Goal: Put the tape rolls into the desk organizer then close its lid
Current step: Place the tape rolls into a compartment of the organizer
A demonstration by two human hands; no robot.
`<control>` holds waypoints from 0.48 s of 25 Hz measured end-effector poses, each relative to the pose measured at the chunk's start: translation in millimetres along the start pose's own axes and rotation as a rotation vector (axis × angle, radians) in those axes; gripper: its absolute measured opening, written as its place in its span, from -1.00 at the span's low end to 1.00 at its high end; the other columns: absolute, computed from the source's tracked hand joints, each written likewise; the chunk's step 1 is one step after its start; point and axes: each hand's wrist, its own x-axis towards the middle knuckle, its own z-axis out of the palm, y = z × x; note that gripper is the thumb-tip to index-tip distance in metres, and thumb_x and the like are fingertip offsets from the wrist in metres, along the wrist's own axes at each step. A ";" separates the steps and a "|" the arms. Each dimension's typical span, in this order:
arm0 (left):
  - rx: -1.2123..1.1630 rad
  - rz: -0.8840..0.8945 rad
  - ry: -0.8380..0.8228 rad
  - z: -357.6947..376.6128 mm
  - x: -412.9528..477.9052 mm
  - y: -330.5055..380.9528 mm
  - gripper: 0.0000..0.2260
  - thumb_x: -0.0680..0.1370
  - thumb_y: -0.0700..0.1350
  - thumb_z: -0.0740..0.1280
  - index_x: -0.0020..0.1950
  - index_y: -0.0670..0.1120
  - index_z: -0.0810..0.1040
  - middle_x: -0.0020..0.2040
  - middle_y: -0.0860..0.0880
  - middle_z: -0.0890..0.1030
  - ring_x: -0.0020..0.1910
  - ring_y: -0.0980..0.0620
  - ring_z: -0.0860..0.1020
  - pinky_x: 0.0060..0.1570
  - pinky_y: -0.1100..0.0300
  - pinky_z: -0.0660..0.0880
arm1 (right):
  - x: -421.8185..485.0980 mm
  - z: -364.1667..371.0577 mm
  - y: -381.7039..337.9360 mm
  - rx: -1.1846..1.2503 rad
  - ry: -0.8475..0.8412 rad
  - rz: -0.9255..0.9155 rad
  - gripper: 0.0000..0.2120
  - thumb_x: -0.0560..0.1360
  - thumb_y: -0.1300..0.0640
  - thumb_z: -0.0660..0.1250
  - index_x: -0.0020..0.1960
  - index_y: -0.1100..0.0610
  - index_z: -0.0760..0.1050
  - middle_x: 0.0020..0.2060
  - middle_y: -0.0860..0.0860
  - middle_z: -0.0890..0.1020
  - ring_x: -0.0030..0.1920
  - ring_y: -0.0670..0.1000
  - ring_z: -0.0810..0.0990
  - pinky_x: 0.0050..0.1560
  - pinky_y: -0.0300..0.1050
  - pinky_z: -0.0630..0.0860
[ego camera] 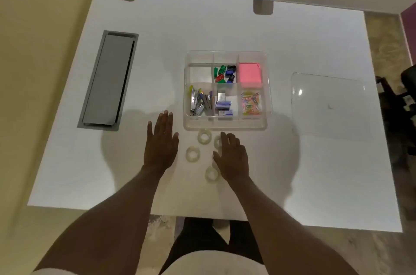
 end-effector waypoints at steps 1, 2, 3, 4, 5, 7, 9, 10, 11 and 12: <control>0.003 -0.008 0.004 4.5 5.5 -1.5 -0.42 0.75 -0.05 0.10 0.75 -0.15 0.03 0.76 -0.13 0.07 0.76 -0.10 0.04 0.73 -0.21 -0.01 | 2.5 1.6 -1.4 0.014 0.004 0.016 -0.36 0.57 -0.11 0.29 0.55 0.13 0.24 0.39 0.09 0.43 0.30 0.09 0.48 0.22 -0.02 0.49; -0.015 -0.026 -0.010 6.0 11.7 -3.8 -0.42 0.74 -0.07 0.12 0.75 -0.15 0.03 0.76 -0.13 0.08 0.76 -0.10 0.04 0.73 -0.21 -0.01 | 5.0 2.6 -3.1 0.035 0.023 0.038 -0.37 0.57 -0.09 0.29 0.54 0.14 0.26 0.38 0.10 0.44 0.29 0.10 0.50 0.20 -0.01 0.51; -0.018 -0.034 -0.021 10.9 17.4 -5.9 -0.42 0.74 -0.08 0.11 0.75 -0.14 0.03 0.76 -0.13 0.07 0.76 -0.10 0.04 0.73 -0.21 -0.02 | 5.4 5.6 -3.6 0.020 0.048 0.049 -0.41 0.57 -0.07 0.30 0.51 0.16 0.31 0.34 0.11 0.47 0.26 0.11 0.52 0.17 -0.01 0.53; -0.037 -0.040 -0.046 15.4 22.0 -6.7 -0.43 0.75 -0.08 0.10 0.75 -0.13 0.03 0.76 -0.13 0.06 0.76 -0.10 0.02 0.73 -0.21 -0.03 | 6.7 6.6 -5.3 -0.013 0.067 0.047 -0.46 0.56 -0.05 0.29 0.47 0.16 0.37 0.27 0.12 0.51 0.20 0.12 0.55 0.11 -0.01 0.55; -0.050 -0.042 -0.062 20.1 26.1 -7.1 -0.43 0.75 -0.09 0.08 0.75 -0.12 0.02 0.76 -0.12 0.05 0.76 -0.09 0.01 0.73 -0.20 -0.04 | 9.6 7.4 -5.7 -0.038 0.090 0.047 -0.52 0.55 -0.03 0.29 0.40 0.16 0.43 0.19 0.11 0.54 0.13 0.12 0.58 0.04 -0.02 0.56; -0.081 -0.045 -0.073 27.8 30.0 -8.2 -0.45 0.76 -0.11 0.07 0.75 -0.12 0.04 0.76 -0.11 0.05 0.76 -0.09 0.00 0.73 -0.21 -0.04 | 13.3 8.0 -4.9 -0.017 0.129 0.028 -0.59 0.51 -0.02 0.30 0.30 0.16 0.49 0.09 0.09 0.55 0.05 0.11 0.59 -0.01 -0.02 0.57; -0.093 -0.042 -0.029 35.2 30.7 -11.1 -0.47 0.76 -0.12 0.08 0.74 -0.13 0.09 0.76 -0.11 0.09 0.76 -0.09 0.03 0.72 -0.22 -0.02 | 16.2 7.9 -3.3 0.073 0.194 -0.028 -0.55 0.49 -0.07 0.35 0.28 0.15 0.49 0.11 0.08 0.57 0.04 0.10 0.58 0.00 -0.03 0.58; -0.078 -0.044 -0.010 37.9 30.1 -11.8 -0.48 0.76 -0.12 0.08 0.74 -0.12 0.11 0.75 -0.11 0.10 0.76 -0.08 0.04 0.72 -0.22 -0.01 | 17.6 5.6 -4.8 0.120 0.234 -0.070 -0.53 0.48 -0.10 0.36 0.28 0.14 0.48 0.13 0.07 0.57 0.04 0.08 0.58 0.01 -0.05 0.59; -0.062 -0.045 0.007 40.7 29.1 -12.3 -0.48 0.76 -0.10 0.08 0.74 -0.11 0.11 0.75 -0.10 0.11 0.76 -0.07 0.04 0.72 -0.21 0.00 | 20.6 1.8 -7.9 0.166 0.264 -0.105 -0.52 0.48 -0.13 0.37 0.29 0.12 0.47 0.14 0.05 0.56 0.06 0.05 0.56 0.04 -0.08 0.59; -0.044 -0.044 0.025 42.5 28.9 -12.2 -0.48 0.76 -0.08 0.06 0.74 -0.09 0.11 0.75 -0.09 0.12 0.76 -0.05 0.05 0.73 -0.19 0.01 | 26.7 -3.5 -12.4 0.206 0.282 -0.140 -0.51 0.48 -0.16 0.36 0.30 0.10 0.46 0.15 0.04 0.56 0.08 0.03 0.55 0.07 -0.11 0.58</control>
